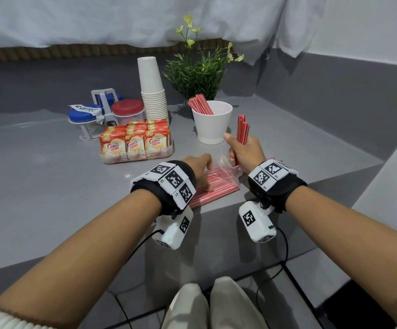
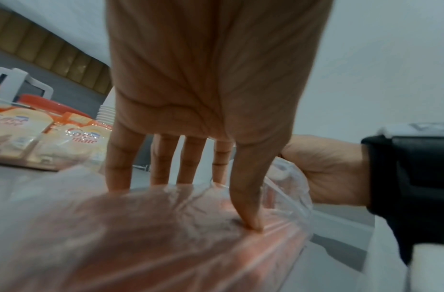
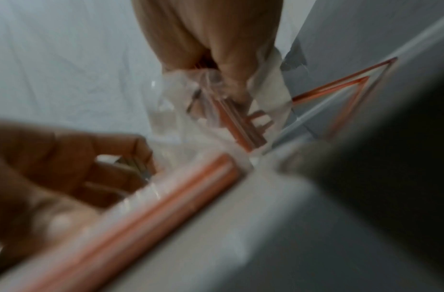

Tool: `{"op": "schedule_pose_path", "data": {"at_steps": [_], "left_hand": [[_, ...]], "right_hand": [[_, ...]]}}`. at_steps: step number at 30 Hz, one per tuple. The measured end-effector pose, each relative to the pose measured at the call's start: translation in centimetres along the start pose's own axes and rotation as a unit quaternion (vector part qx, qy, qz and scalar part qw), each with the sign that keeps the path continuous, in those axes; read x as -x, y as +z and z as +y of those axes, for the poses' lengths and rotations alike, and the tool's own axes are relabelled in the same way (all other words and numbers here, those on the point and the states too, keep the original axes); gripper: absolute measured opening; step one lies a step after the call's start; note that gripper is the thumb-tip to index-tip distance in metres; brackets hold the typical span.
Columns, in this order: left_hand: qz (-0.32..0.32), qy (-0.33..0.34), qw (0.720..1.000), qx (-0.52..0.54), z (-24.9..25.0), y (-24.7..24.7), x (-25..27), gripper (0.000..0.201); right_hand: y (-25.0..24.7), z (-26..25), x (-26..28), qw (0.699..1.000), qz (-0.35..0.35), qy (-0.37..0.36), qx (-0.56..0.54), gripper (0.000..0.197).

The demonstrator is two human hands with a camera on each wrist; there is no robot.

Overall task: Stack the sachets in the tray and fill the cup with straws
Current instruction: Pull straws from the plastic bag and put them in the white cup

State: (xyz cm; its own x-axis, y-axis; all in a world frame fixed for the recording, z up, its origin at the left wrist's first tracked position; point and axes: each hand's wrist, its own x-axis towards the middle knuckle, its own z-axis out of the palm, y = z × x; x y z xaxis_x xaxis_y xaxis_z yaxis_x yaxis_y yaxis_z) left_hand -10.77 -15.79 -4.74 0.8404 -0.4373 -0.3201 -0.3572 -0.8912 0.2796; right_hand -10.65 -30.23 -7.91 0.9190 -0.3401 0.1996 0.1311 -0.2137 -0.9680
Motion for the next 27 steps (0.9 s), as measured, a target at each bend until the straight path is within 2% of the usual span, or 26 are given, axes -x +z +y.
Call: {"op": "schedule_pose_path", "data": {"at_steps": [5,8,11,14,17,19,23,25,27], "left_hand": [[-0.001,-0.001,1.000,-0.010,0.1,-0.2,-0.1,0.052],[0.008,0.005,1.000,0.005,0.8,-0.7,-0.1,0.054],[0.049,0.036,0.998,0.016,2.0,-1.2,-0.1,0.056],[0.067,0.051,0.996,0.019,3.4,-1.2,-0.6,0.064],[0.027,0.041,0.999,0.014,4.5,-0.8,-0.9,0.071],[0.002,0.032,0.999,0.006,5.0,-0.5,-1.0,0.072],[-0.015,0.016,1.000,0.000,5.1,0.0,-1.2,0.076],[-0.022,0.007,1.000,0.010,4.9,0.2,-1.3,0.080],[-0.025,0.002,1.000,0.017,4.7,0.2,-1.4,0.084]], "right_hand": [[-1.7,-2.9,-1.6,0.999,0.025,-0.039,0.014,0.037],[-3.8,-4.5,-2.8,0.989,-0.007,-0.063,0.134,0.031],[-5.9,-4.7,-3.2,0.942,-0.090,-0.043,0.320,0.006],[-7.1,-3.6,-3.2,0.883,-0.150,-0.008,0.445,0.022],[-7.5,-1.9,-2.8,0.835,-0.190,0.012,0.516,0.031],[-7.4,-0.8,-2.5,0.813,-0.208,0.007,0.543,0.029],[-6.8,0.3,-2.2,0.806,-0.200,-0.038,0.556,0.007],[-6.9,0.7,-2.3,0.812,-0.200,-0.046,0.547,0.009],[-7.3,1.1,-2.6,0.834,-0.173,-0.041,0.522,0.010]]}}
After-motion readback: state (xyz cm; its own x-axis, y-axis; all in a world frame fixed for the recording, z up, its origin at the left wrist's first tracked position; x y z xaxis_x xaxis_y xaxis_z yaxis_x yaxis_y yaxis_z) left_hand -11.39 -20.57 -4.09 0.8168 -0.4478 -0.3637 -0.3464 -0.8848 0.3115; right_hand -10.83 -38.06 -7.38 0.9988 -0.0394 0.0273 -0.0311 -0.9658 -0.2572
